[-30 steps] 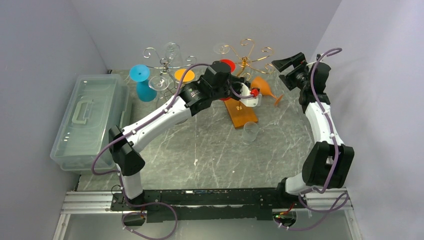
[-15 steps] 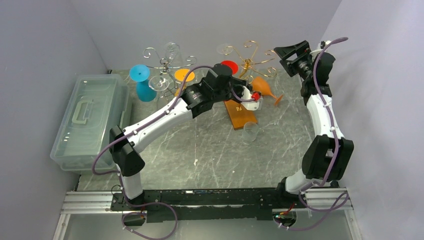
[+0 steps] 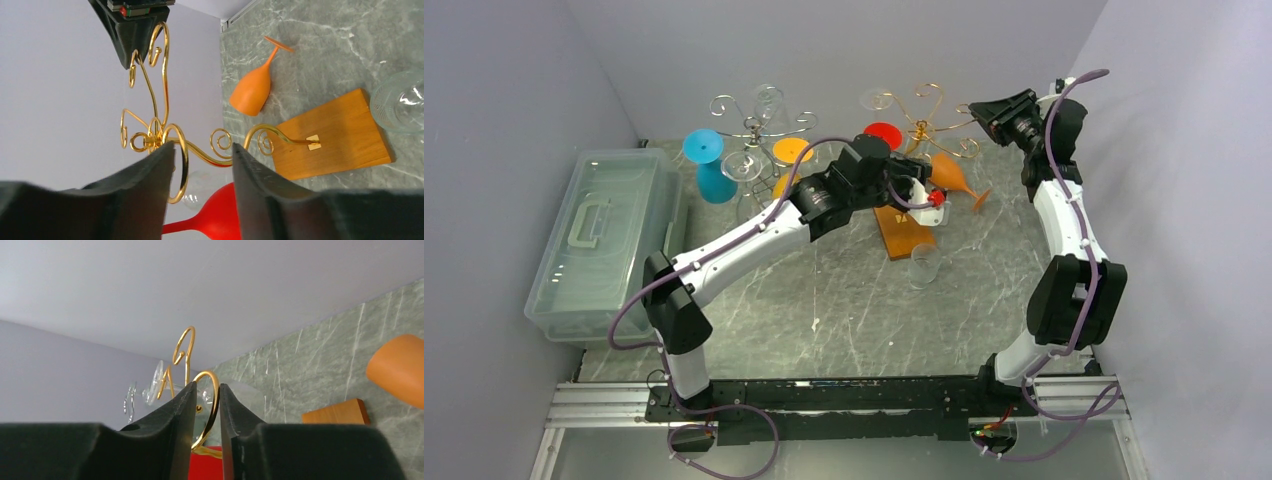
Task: Place the wine glass upside down on the wine glass rack
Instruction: Adjust the wine rack at the center of the board.
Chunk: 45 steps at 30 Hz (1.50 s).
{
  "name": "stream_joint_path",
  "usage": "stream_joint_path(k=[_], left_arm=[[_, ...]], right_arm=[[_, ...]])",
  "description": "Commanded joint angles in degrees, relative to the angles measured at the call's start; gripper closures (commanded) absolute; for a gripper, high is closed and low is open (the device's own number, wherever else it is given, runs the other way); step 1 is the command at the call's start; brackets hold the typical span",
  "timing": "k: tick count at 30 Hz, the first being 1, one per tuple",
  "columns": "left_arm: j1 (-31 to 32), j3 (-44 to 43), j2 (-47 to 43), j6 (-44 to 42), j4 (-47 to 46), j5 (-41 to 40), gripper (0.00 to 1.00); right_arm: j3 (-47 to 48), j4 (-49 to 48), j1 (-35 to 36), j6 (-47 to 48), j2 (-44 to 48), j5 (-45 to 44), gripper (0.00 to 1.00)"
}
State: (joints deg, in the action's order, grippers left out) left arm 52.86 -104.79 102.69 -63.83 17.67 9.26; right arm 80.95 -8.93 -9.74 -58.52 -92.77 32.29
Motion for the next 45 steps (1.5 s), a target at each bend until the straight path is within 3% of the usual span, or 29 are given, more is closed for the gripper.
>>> stream_joint_path(k=[1, 7, 10, 15, 23, 38, 45], left_arm=[[0.37, 0.18, -2.92, 5.16, -2.73, -0.09, 0.42], [2.86, -0.32, -2.64, 6.73, -4.24, -0.67, 0.40], [3.12, -0.91, -1.14, 5.97, -6.37, -2.90, 0.43], [2.93, -5.32, 2.81, 4.57, -2.58, -8.65, 0.63], [2.53, -4.51, 2.71, 3.08, -0.35, -7.37, 0.93], [-2.37, -9.58, 5.57, 4.40, 0.73, -8.28, 0.94], [-3.55, -9.39, 4.56, 5.57, 0.39, -7.58, 0.92]], right_arm=[[3.16, -1.71, 0.07, -0.63, -0.32, 1.50, 0.76], [1.87, -2.41, 0.29, -1.27, 0.23, 0.51, 0.84], [0.27, -1.95, 0.58, -0.38, 1.63, -1.16, 0.87], [-3.18, -2.15, 0.68, 0.41, 4.58, -4.41, 0.92], [-8.95, -2.68, 1.85, 0.66, 9.09, -10.06, 0.99], [-20.96, -1.02, 11.02, -0.26, 18.07, -28.87, 1.00], [-20.45, -0.38, 14.37, -0.76, 16.89, -31.34, 1.00]])
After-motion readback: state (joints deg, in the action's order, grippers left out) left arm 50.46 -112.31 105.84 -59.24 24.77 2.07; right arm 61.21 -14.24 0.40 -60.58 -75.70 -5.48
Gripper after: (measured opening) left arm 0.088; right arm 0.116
